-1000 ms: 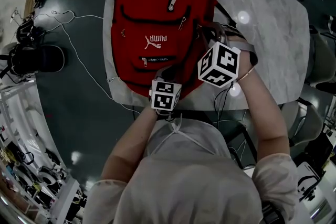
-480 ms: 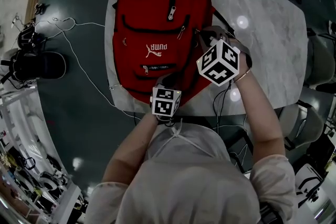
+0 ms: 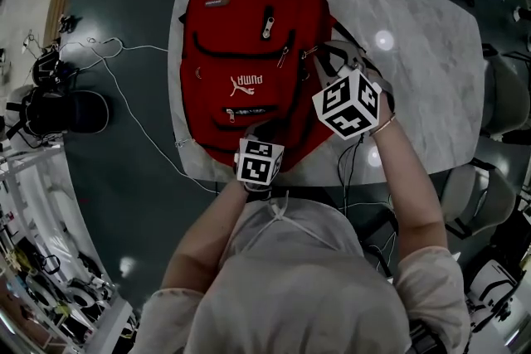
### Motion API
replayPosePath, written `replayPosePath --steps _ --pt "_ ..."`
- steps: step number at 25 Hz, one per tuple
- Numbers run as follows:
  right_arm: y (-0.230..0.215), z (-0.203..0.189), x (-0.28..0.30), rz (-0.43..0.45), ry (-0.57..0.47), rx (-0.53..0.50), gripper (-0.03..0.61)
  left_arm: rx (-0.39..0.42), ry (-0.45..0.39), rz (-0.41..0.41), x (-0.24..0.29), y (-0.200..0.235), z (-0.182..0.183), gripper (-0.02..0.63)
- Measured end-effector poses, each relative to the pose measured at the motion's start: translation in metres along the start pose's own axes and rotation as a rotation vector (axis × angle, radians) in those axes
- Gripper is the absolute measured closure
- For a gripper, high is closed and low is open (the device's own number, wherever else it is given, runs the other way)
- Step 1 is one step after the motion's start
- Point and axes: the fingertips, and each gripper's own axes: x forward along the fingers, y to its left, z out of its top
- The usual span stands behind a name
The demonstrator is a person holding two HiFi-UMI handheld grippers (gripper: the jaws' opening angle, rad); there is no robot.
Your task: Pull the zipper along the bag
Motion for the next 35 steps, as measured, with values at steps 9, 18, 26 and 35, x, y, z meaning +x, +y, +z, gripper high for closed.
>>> replayPosePath --steps 9,18,26,35 --pt "0.021 0.026 -0.067 -0.017 -0.197 0.389 0.527 0.057 -0.295 0.055 -0.082 -0.006 0.103 0.594" --pt "0.012 0.047 -0.119 -0.147 -0.339 0.514 0.541 0.184 -0.548 0.075 -0.169 -0.026 0.207 0.594" --pt "0.024 0.061 -0.173 -0.224 -0.542 0.610 0.551 0.295 -0.731 0.072 -0.246 -0.063 0.244 0.594" --pt "0.030 0.069 -0.198 -0.256 -0.612 0.616 0.552 0.339 -0.784 0.106 -0.266 -0.070 0.241 0.594"
